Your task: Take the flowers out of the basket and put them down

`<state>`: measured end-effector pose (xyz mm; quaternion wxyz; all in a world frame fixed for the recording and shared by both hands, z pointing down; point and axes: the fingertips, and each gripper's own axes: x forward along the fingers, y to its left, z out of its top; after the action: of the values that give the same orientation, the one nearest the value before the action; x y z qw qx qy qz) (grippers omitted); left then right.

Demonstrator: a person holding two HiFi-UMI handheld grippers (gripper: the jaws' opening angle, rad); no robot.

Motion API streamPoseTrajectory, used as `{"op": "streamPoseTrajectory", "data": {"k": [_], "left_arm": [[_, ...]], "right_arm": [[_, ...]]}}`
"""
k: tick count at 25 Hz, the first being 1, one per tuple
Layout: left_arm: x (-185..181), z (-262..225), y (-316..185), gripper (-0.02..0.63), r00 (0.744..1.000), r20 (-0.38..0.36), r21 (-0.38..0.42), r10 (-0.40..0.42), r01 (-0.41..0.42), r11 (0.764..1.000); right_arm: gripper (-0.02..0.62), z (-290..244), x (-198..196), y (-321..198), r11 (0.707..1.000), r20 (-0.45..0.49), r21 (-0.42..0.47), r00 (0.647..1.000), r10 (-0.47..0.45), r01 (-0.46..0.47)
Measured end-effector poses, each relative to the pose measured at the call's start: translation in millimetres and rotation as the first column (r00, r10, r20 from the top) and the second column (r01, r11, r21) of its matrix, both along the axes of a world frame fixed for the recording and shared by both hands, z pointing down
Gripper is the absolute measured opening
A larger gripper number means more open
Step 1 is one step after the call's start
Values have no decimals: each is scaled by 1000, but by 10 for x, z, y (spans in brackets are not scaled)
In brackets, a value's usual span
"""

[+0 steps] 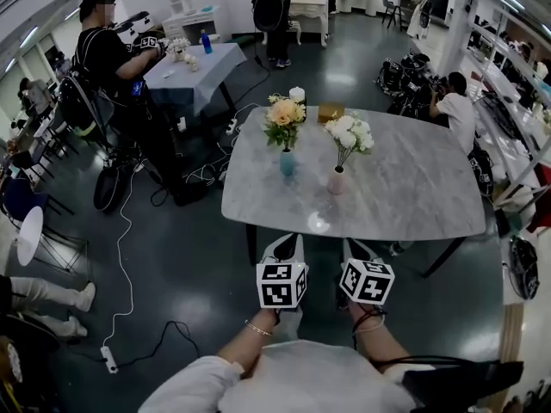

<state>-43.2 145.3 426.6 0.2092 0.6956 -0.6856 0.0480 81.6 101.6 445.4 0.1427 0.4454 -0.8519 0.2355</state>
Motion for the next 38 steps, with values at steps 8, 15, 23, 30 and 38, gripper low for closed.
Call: {"op": "streamPoseTrajectory", "data": {"k": [8, 15, 23, 30, 38], "left_arm": [[-313, -27, -694, 8, 999, -31, 22, 16, -15, 1000], [-773, -29, -1248, 8, 998, -57, 28, 6, -4, 1000], [-1183, 9, -1788, 8, 996, -87, 14, 15, -14, 1000], [-1336, 101, -2183, 8, 994, -86, 3, 64, -64, 998], [-1254, 422, -2282, 8, 991, -78, -80, 107, -113, 990]], "right_arm": [[8, -83, -347, -646, 1000, -17, 24, 1000, 6, -5], [8, -195, -755, -1153, 999, -52, 40, 999, -8, 10], [8, -276, -1309, -1617, 997, -84, 45, 995, -51, 55], [8, -185, -1629, -1964, 998, -84, 30, 995, -49, 52], [8, 137, -1639, -2003, 999, -65, -38, 997, -40, 37]]}}
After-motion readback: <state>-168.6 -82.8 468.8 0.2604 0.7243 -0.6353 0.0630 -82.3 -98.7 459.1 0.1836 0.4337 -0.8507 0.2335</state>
